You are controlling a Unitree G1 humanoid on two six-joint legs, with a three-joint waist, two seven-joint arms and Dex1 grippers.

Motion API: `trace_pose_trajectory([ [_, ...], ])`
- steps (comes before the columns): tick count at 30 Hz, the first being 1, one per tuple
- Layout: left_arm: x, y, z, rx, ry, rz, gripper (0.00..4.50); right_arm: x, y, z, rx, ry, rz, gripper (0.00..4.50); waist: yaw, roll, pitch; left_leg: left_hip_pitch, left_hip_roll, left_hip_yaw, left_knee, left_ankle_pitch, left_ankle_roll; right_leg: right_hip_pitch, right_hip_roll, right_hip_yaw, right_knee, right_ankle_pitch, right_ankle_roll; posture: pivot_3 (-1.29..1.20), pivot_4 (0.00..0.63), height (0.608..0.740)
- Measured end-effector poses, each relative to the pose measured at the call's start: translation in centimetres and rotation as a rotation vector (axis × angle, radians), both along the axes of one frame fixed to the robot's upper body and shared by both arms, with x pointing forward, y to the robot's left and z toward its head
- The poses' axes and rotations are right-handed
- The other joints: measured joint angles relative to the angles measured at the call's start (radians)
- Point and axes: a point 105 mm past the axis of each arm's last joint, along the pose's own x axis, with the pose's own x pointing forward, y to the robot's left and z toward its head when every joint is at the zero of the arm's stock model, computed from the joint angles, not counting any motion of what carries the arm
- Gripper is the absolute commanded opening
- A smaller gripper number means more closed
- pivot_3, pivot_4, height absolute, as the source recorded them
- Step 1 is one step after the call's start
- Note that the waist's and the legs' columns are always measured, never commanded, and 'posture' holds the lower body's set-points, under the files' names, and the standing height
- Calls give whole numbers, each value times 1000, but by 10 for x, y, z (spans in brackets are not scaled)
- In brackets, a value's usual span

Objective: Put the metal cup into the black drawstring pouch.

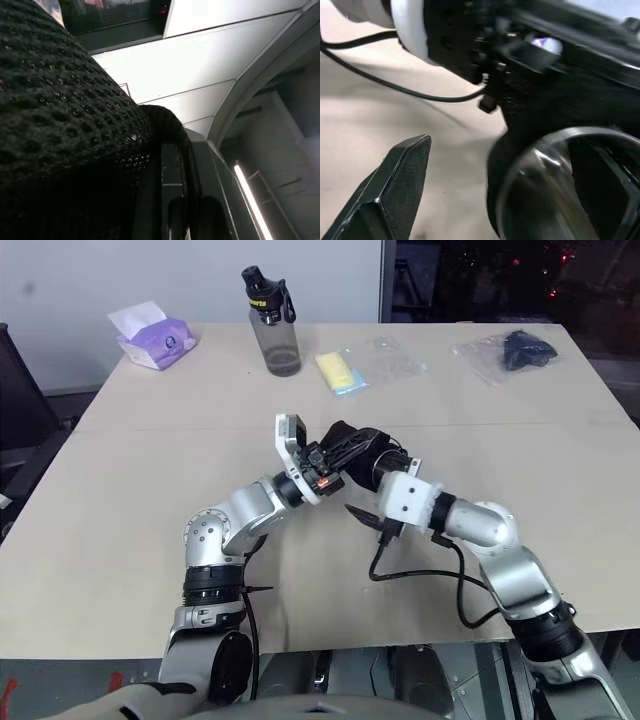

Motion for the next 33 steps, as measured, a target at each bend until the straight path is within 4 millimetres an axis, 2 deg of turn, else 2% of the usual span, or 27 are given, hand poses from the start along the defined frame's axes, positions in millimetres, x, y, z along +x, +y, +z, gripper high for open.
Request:
trace_pose_trajectory([
  [5,-1,1,0,-11,6,-2,0,-19,-8,6,76,38,45,4453,-3,0,0,0,0,0,0,0,0,0,0,0,0,0,0,0,150,740],
  [8,-1,2,0,-7,6,-3,0,-26,-27,9,141,45,6,4453,1,-1,0,0,0,0,0,0,0,0,0,0,0,0,0,0,150,740],
  [10,-1,4,0,-8,5,0,0,-22,-45,-5,135,61,-75,4453,2,-1,0,0,0,1,0,0,0,0,0,0,0,0,0,0,150,740],
  [13,0,5,1,-11,5,6,0,-4,-68,-47,91,163,-226,4453,-4,-1,0,1,0,2,0,0,0,0,0,2,0,0,0,0,150,740],
  [14,1,6,1,-10,5,9,0,3,-68,-59,97,199,-257,4453,-8,0,0,2,1,3,0,0,0,0,1,3,0,0,0,0,150,740],
  [16,1,5,0,-10,6,10,0,22,-52,-67,149,229,-279,4453,-15,0,0,3,2,2,0,0,0,0,3,3,1,0,0,0,150,740],
  [20,0,3,0,-10,6,7,0,55,-24,-64,288,263,-296,4453,-8,0,0,2,2,1,0,0,0,0,3,2,1,0,-1,0,150,740],
  [23,2,7,1,-3,5,24,0,72,-11,-61,361,273,-318,4453,-2,0,0,1,1,0,0,0,0,0,2,2,0,1,0,0,150,740],
  [26,1,8,2,7,-7,31,0,84,-19,-56,399,239,-380,3607,2,0,0,-1,-1,1,0,0,0,0,0,2,-2,1,1,0,150,740],
  [29,1,9,1,17,-7,36,0,87,-30,-47,435,182,-419,2241,-2,0,0,-1,-1,1,0,0,0,0,0,2,-2,1,1,0,150,740],
  [30,1,10,1,18,-5,37,0,87,-34,-44,442,161,-426,1656,-3,0,0,0,-1,1,0,0,0,0,0,2,-1,1,1,0,150,740],
  [33,1,11,-1,25,-1,41,0,84,-42,-36,447,119,-439,451,-5,1,0,1,0,0,0,0,0,0,0,2,0,0,0,0,150,740],
])
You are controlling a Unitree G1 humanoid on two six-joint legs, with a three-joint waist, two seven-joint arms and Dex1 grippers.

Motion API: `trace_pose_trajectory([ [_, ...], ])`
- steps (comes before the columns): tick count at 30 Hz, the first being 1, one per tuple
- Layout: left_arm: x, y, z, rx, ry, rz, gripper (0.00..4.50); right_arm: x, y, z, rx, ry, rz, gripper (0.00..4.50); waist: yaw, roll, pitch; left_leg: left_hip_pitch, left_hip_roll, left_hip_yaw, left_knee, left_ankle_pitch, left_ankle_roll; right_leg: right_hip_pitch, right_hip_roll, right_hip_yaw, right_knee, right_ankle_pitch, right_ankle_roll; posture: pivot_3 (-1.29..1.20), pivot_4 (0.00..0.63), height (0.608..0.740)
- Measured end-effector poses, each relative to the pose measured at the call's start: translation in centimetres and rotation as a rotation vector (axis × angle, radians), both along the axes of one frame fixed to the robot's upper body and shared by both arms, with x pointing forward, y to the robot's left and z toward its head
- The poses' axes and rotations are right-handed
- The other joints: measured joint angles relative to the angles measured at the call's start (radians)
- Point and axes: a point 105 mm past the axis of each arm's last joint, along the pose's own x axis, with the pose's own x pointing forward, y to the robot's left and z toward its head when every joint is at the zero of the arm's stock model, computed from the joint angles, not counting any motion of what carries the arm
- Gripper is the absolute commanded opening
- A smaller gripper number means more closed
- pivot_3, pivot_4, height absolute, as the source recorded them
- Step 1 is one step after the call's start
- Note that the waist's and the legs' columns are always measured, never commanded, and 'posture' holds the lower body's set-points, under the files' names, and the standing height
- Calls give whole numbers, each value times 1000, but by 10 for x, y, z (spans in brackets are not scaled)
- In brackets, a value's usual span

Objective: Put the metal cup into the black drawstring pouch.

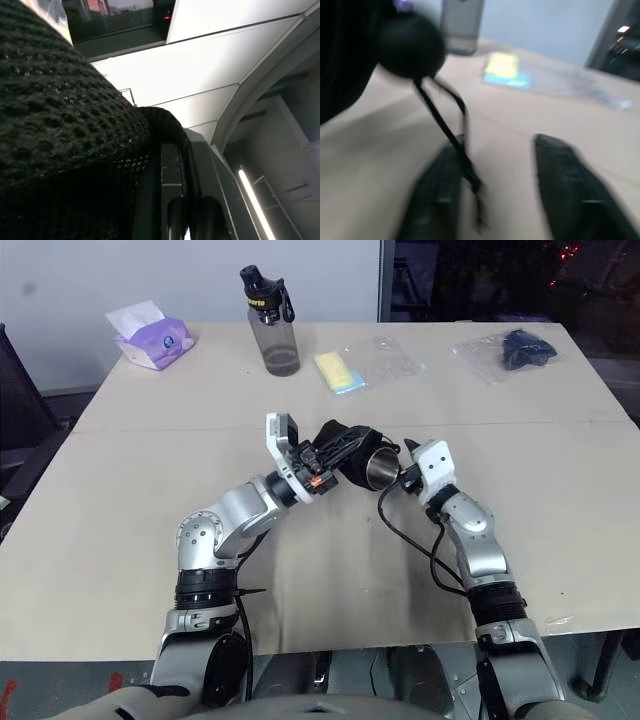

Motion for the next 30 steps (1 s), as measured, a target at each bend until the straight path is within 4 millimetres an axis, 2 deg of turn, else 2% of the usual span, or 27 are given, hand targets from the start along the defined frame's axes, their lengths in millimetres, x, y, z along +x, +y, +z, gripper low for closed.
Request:
trace_pose_trajectory([
  [1,0,1,0,3,1,2,0,-1,-2,2,1,-11,-5,75,-1,0,0,0,0,0,0,0,0,0,0,0,0,0,0,0,150,740],
  [2,0,1,-1,4,1,2,0,-2,-3,5,-1,-20,-10,29,-3,0,0,0,0,0,0,0,0,0,0,0,0,0,0,0,150,740],
  [7,3,1,-5,31,5,24,0,-5,-18,30,-1,-90,-55,29,-1,0,0,0,0,0,0,0,0,0,0,0,0,0,0,0,150,740],
  [10,8,1,-15,98,12,69,0,-1,-28,59,9,-152,-98,29,-3,0,0,0,0,1,0,0,0,0,0,1,0,0,0,0,150,740],
  [14,8,-4,-23,120,14,79,0,-2,-15,109,28,-254,-57,29,-4,1,0,0,1,0,-1,0,0,0,1,0,0,0,0,0,150,740],
  [17,8,-5,-22,102,7,82,0,-6,-5,137,31,-316,-27,29,-1,1,0,0,1,0,-1,0,0,0,1,-1,0,0,0,0,150,740],
  [20,7,-6,-19,72,0,82,0,-7,0,155,21,-338,-11,29,0,1,1,0,1,0,-1,0,0,0,0,0,-1,0,0,0,150,740],
  [25,5,-6,-18,44,-12,77,0,-8,3,160,-4,-337,3,29,0,1,1,0,0,0,-1,0,0,0,0,0,-1,0,0,0,150,740],
  [29,6,-1,-15,10,-25,91,1224,-8,1,159,-22,-336,3,0,-1,1,1,0,1,0,-1,0,0,0,0,0,-1,0,0,0,150,740],
  [30,6,1,-13,8,-30,97,1675,-8,1,159,-23,-336,3,0,-1,1,1,0,1,0,-1,0,0,0,0,0,-1,0,0,0,150,740],
])
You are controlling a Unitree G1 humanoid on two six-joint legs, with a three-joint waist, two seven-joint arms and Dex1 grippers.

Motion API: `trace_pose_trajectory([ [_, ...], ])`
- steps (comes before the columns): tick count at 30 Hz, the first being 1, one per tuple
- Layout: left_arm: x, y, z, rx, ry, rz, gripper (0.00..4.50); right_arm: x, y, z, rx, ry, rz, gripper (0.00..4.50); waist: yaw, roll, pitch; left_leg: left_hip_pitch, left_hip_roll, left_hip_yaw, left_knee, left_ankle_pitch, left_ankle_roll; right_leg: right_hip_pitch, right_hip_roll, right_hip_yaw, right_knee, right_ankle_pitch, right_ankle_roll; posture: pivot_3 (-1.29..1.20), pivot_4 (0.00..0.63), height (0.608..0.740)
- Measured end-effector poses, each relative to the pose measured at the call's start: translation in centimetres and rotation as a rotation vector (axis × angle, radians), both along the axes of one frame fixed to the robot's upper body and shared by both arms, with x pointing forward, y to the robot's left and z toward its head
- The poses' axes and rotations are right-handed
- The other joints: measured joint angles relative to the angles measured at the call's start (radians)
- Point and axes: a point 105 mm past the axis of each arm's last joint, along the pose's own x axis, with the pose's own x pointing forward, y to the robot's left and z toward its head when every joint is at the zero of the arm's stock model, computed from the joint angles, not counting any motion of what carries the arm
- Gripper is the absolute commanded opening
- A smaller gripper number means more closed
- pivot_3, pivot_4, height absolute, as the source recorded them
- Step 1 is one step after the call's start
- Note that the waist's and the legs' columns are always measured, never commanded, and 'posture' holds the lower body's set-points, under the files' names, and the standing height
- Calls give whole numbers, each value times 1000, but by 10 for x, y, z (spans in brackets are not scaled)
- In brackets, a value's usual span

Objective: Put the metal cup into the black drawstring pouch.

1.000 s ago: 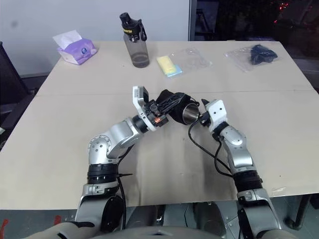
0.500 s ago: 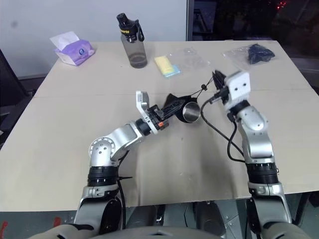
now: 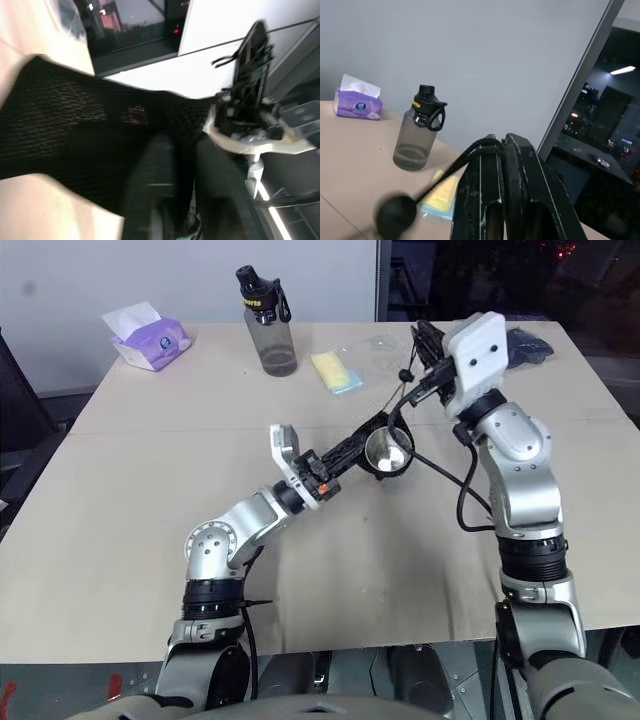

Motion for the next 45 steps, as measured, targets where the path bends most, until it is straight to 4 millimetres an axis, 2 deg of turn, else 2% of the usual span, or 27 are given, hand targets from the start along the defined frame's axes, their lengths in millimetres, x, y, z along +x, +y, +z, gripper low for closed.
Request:
trace_pose_trajectory([
  [2,-1,3,3,17,-15,8,2490,0,-1,0,-4,0,-1,0,0,0,0,0,0,0,0,0,0,0,0,0,0,0,0,0,150,740],
  [3,-2,4,4,36,-18,9,3117,0,-1,0,-4,0,-1,0,0,0,0,0,0,0,0,0,0,0,0,0,0,0,0,0,150,740],
  [4,-2,4,3,52,-16,6,3314,0,-1,0,-5,0,-1,0,0,0,0,0,0,0,0,0,0,0,0,0,0,0,0,0,150,740],
  [11,-12,5,6,110,-56,-17,3314,-1,-1,0,-11,-1,2,0,0,0,0,0,0,0,0,0,0,0,0,0,0,0,0,0,150,740],
  [14,-11,12,1,199,-74,0,3314,-4,2,3,-17,-16,19,0,0,0,0,0,0,0,0,0,0,0,0,0,0,0,0,0,150,740],
  [17,-12,30,-10,448,-191,9,3314,-9,6,6,-20,-29,45,0,-4,1,1,0,1,0,-1,0,0,-1,1,0,1,0,0,0,150,740],
  [18,-16,42,-9,544,-284,-9,3314,-10,8,7,-21,-32,53,0,-5,1,2,0,1,1,-2,0,0,-3,2,0,1,0,0,0,150,740],
  [19,-16,46,-7,561,-311,-8,3314,-10,8,7,-22,-32,55,0,-5,1,2,0,1,1,-3,0,0,-3,2,0,1,0,0,0,150,740],
  [21,-5,63,5,584,-417,59,3314,-11,8,7,-25,-30,62,0,0,4,3,-1,1,1,-3,0,0,-3,1,0,0,0,0,0,150,740],
  [22,8,72,14,602,-477,132,3314,-12,10,6,-28,-28,73,0,4,3,3,-2,1,0,-3,0,0,-3,1,-1,0,0,0,0,150,740],
  [24,21,83,26,654,-592,220,3314,-14,15,6,-37,-30,94,0,5,3,3,-2,1,1,-3,0,0,-3,1,-1,-1,0,0,0,150,740],
  [26,32,77,40,746,-764,272,3314,-15,18,4,-58,-24,107,0,7,3,4,-4,0,1,-3,0,0,-3,-1,-1,-3,0,0,0,150,740],
  [28,35,67,49,768,-868,290,3314,-15,22,1,-77,-14,120,0,6,3,4,-4,-1,2,-3,0,0,-3,-1,0,-4,0,0,0,150,740],
  [34,25,20,57,837,-1170,217,3314,-14,41,-5,-153,11,153,0,0,3,4,-4,0,1,-5,0,0,-6,-1,0,-3,2,4,0,150,740],
  [38,20,3,62,809,-1249,184,3314,-15,51,-8,-182,17,173,0,-1,3,4,-4,2,1,-5,0,0,-6,1,-1,-1,2,4,0,150,740],
  [45,18,-14,64,738,-1239,186,3314,-17,60,-6,-196,16,201,0,0,3,4,-4,2,1,-4,0,0,-6,1,-1,-1,2,4,0,150,740],
])
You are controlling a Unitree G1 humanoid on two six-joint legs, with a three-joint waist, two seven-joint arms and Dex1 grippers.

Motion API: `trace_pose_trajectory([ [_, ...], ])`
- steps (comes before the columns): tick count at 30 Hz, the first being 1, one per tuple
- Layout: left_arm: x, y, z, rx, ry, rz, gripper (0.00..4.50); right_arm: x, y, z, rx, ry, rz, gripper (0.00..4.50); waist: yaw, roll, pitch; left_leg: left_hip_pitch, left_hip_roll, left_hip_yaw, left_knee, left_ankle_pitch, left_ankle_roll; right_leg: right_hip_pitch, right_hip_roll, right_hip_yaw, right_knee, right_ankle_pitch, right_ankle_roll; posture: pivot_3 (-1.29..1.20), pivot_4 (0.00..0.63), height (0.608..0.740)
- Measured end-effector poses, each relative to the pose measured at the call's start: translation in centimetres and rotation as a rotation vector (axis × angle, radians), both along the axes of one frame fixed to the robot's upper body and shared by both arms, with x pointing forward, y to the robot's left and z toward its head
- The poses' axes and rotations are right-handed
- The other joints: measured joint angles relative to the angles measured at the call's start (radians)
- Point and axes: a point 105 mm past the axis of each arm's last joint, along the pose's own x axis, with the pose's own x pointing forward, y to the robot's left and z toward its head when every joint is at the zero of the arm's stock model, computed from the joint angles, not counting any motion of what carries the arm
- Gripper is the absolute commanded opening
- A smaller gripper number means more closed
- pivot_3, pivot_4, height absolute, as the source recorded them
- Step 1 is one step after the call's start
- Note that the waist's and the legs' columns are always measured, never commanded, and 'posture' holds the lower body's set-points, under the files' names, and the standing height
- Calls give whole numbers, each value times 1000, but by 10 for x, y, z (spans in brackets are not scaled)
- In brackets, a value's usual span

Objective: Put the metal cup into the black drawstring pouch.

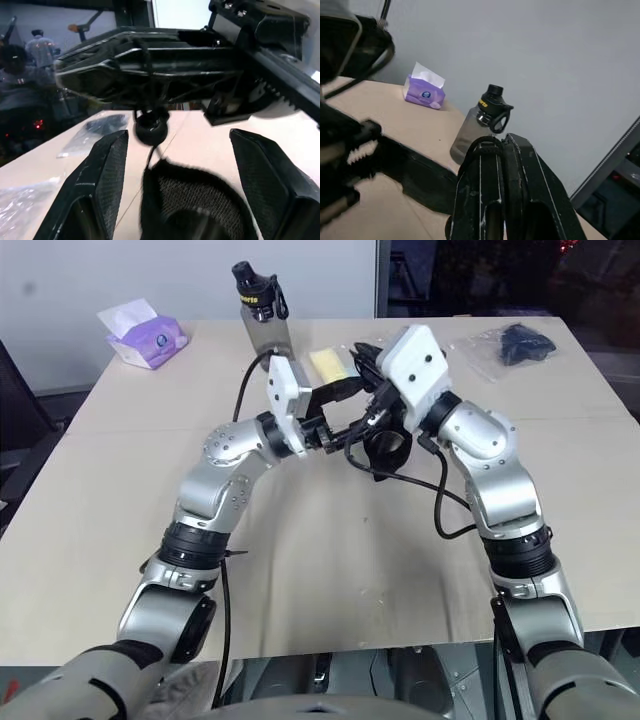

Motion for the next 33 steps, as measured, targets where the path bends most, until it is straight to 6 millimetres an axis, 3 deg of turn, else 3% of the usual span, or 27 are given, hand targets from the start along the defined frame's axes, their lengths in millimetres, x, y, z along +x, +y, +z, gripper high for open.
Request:
trace_pose_trajectory([
  [5,2,-3,4,-41,10,-5,3314,1,-2,1,-1,-3,-10,0,0,0,0,0,0,0,0,0,0,0,0,0,1,0,0,0,150,740],
  [8,2,-3,3,-43,16,-5,2672,1,-2,1,-3,-2,-13,0,0,0,0,0,0,0,0,0,0,0,0,0,1,0,0,0,150,740],
  [11,9,-2,7,-105,36,25,1361,1,-1,1,-2,0,-10,0,0,0,0,0,0,0,1,0,0,0,0,0,1,0,0,0,150,740],
  [12,11,-1,9,-115,37,34,646,-1,0,2,-2,-7,-6,0,0,0,0,0,0,0,1,0,0,0,0,0,1,0,0,0,150,740],
  [14,12,-1,12,-120,34,38,173,-3,1,5,-1,-19,-1,0,0,0,0,0,0,-1,1,0,0,0,0,0,1,0,0,0,150,740],
  [20,12,-1,12,-122,34,42,180,-3,2,6,29,-17,1,0,0,0,0,0,0,0,1,0,0,0,0,0,2,0,0,0,150,740],
  [23,13,0,11,-111,34,51,180,0,-3,18,96,-53,-28,0,0,0,0,0,0,0,2,0,0,0,0,0,2,0,0,0,150,740],
  [27,15,-1,8,-103,57,57,180,-3,-27,81,275,-270,-131,0,0,0,0,0,0,0,2,0,0,0,0,0,2,0,0,0,150,740],
  [29,15,-1,5,-77,46,65,180,-12,-38,110,468,-330,-94,0,-1,0,0,0,0,-1,2,0,0,0,0,0,2,0,0,0,150,740],
  [30,13,-2,1,-54,32,62,180,-16,-43,119,570,-334,-62,0,-2,1,0,1,0,0,1,0,0,0,1,0,3,0,0,0,150,740],
  [33,4,-10,-6,-17,-10,34,180,-9,-46,117,677,-273,-30,0,-1,1,0,1,0,0,1,0,0,0,0,0,3,0,0,0,150,740],
])
